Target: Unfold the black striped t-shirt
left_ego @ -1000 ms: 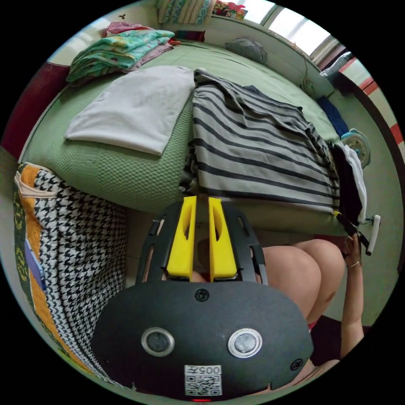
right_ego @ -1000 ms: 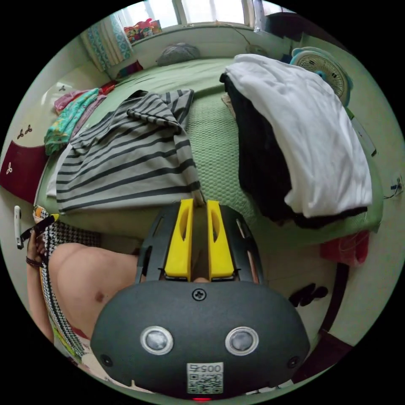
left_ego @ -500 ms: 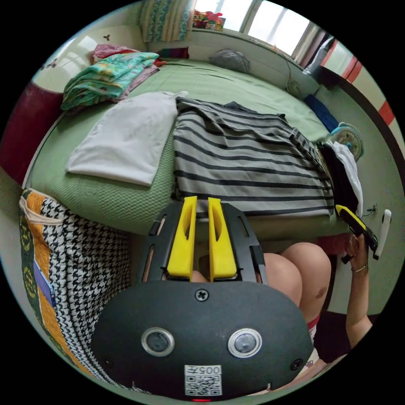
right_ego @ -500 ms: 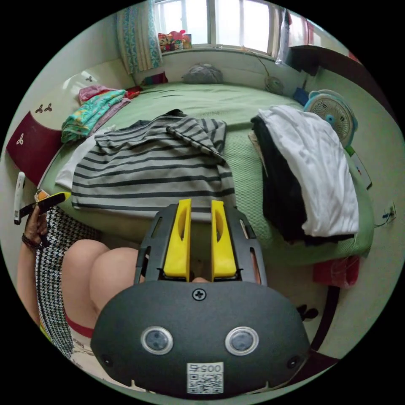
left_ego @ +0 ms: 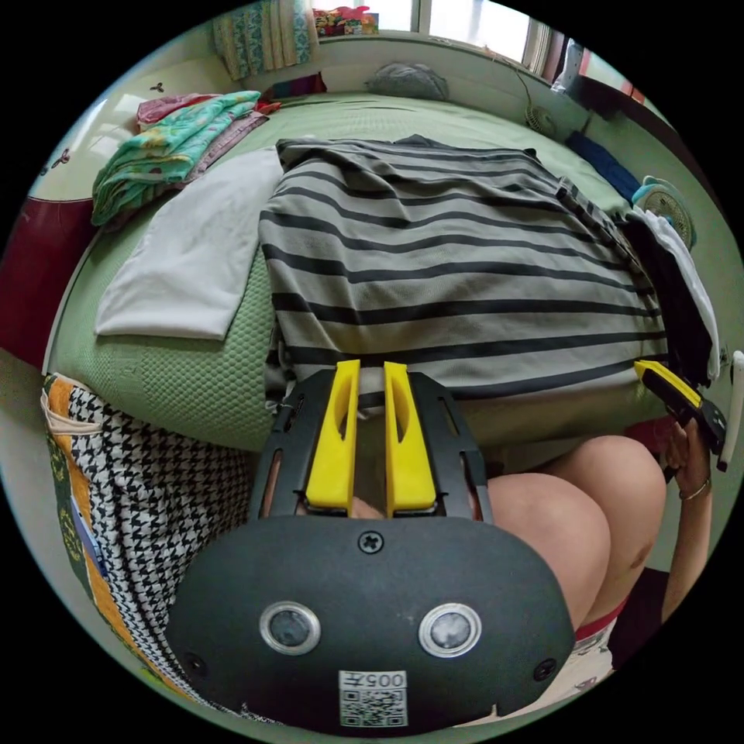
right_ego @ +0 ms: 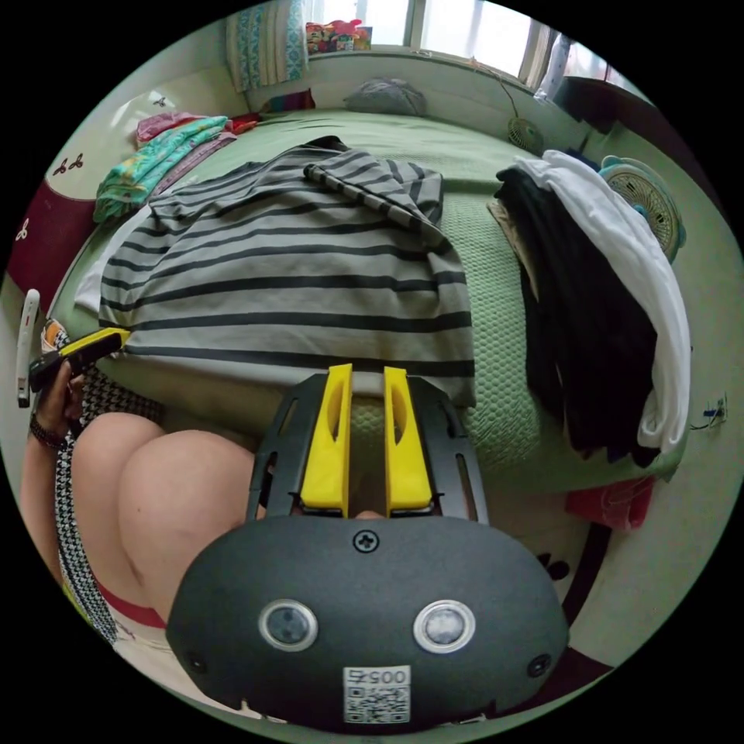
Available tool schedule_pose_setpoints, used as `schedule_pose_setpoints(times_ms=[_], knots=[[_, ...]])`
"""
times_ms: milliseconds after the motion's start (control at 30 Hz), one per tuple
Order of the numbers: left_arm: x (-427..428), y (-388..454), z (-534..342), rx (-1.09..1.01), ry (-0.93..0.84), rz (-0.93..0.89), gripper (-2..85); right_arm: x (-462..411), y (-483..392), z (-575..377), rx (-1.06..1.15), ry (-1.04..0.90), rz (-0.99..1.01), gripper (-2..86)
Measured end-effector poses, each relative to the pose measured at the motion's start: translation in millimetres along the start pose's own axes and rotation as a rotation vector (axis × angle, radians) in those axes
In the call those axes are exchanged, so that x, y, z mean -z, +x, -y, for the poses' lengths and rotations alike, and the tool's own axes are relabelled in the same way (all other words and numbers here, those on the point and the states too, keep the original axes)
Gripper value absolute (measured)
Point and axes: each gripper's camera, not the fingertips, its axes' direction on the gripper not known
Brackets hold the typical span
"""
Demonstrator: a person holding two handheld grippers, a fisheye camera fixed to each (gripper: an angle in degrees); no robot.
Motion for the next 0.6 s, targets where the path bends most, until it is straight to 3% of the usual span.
schedule_pose_setpoints(times_ms=[267, 600], knots=[[2, 25, 5, -0.084, 0.024, 0.122, 5.1, -1, -22, -1, 0.005, 0.027, -0.081, 2.9], [22, 3, 10, 0.022, -0.020, -0.112, 4.1, 12, -16, -2, -0.068, -0.001, -0.020, 5.6]])
